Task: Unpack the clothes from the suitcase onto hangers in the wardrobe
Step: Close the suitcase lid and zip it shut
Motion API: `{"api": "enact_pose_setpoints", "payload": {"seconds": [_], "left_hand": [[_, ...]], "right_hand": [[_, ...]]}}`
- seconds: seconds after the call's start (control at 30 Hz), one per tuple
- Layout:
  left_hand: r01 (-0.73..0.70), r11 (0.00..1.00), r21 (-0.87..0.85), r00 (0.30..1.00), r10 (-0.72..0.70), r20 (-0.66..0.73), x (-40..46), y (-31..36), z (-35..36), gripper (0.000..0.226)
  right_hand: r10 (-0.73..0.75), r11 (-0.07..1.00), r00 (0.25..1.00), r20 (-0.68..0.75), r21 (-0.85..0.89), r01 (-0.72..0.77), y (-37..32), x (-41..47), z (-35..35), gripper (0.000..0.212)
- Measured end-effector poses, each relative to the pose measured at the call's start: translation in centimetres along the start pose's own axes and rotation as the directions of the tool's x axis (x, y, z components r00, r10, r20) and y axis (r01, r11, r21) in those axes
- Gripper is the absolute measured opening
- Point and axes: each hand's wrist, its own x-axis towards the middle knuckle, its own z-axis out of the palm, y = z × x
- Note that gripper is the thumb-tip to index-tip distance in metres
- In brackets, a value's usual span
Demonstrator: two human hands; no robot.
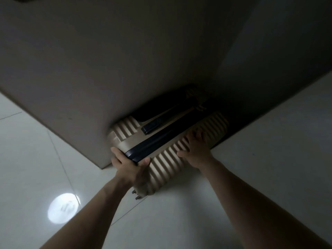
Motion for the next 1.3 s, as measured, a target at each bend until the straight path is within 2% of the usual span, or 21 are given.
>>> {"api": "enact_pose_setpoints", "payload": {"seconds": [0.37, 0.7, 0.8, 0.87, 0.97, 1.13, 1.23, 1.3], "left_hand": [[0.032, 0.999, -0.003, 0.999, -0.032, -0.01, 2.3, 5.0, 7.0, 0.1], [0.101, 0.995, 0.014, 0.995, -0.1, -0.028, 3.7, 5.1, 6.9, 0.104], [0.105, 0.994, 0.034, 0.994, -0.105, -0.012, 3.7, 5.2, 6.8, 0.104], [0.09, 0.995, 0.05, 0.996, -0.089, -0.023, 3.7, 5.1, 6.7, 0.104], [0.074, 0.995, 0.065, 0.997, -0.073, -0.016, 3.7, 4.9, 6.8, 0.104], [-0.011, 0.999, 0.045, 1.0, 0.013, -0.024, 3.3, 4.5, 6.8, 0.102], [-0.124, 0.99, 0.074, 0.99, 0.117, 0.084, 2.0, 3.3, 5.3, 0.093], [-0.247, 0.959, 0.14, 0.965, 0.23, 0.13, 0.8, 2.7, 3.9, 0.082]], "right_hand": [[0.002, 1.0, 0.999, -0.046, 0.004, -0.002, 5.1, 4.9, -3.9, 0.093], [-0.01, 1.0, 0.996, -0.09, -0.005, 0.01, 5.2, 5.3, -3.6, 0.089], [-0.065, 0.997, 0.973, -0.22, 0.024, 0.072, 4.0, 3.2, -1.4, 0.08], [-0.137, 0.983, 0.937, -0.322, 0.075, 0.17, 2.3, 0.5, 1.2, 0.09], [-0.15, 0.979, 0.965, -0.216, 0.105, 0.175, 1.1, -2.1, 3.7, 0.096], [-0.143, 0.982, 0.978, -0.149, 0.101, 0.159, 1.1, -1.8, 2.9, 0.094], [-0.116, 0.989, 0.984, -0.133, 0.076, 0.127, 1.1, -1.9, 2.6, 0.094], [-0.098, 0.993, 0.988, -0.121, 0.056, 0.105, 1.1, -1.8, 2.5, 0.095]]}}
